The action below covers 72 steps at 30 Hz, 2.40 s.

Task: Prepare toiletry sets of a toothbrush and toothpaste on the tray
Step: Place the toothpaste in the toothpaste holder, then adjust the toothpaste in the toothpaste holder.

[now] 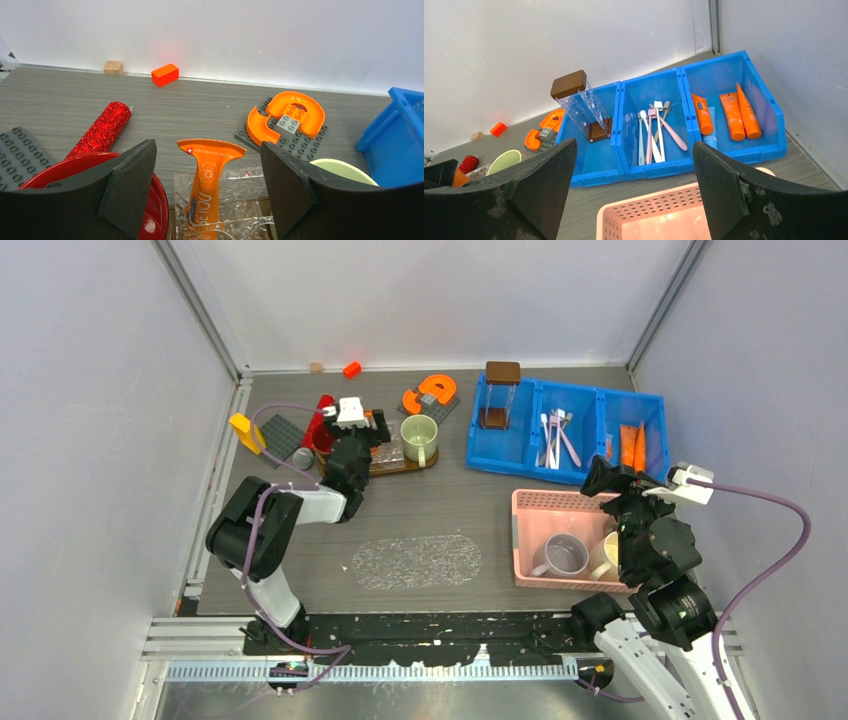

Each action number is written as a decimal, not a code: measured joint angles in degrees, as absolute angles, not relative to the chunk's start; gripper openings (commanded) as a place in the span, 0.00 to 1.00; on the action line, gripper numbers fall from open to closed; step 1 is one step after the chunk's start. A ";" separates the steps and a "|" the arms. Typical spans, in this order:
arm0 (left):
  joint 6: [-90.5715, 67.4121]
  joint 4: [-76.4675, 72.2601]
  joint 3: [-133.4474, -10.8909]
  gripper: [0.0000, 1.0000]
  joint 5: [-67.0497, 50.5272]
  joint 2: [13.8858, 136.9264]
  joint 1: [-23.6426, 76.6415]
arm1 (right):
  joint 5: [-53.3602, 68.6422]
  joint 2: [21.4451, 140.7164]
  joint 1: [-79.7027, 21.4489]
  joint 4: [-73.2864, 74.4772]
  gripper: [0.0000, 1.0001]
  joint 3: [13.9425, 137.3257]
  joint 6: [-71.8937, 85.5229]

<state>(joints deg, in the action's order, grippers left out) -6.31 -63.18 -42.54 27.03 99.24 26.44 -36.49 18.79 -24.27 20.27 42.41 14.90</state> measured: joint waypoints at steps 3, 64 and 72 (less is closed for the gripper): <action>-6.92 -63.24 -42.06 0.86 27.24 98.39 26.44 | -36.49 18.79 -24.27 20.27 0.92 42.41 14.90; -11.57 31.79 -95.02 0.39 26.57 105.78 25.32 | -34.41 17.28 -24.27 21.52 0.92 42.41 14.92; -11.64 31.73 -93.69 0.39 26.39 104.73 25.32 | -34.41 17.28 -24.27 21.52 0.92 42.41 14.92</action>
<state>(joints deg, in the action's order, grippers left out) -11.64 31.73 -93.69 26.39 104.73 25.32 -34.41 17.28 -24.27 21.52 42.41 14.92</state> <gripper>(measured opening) 0.386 0.923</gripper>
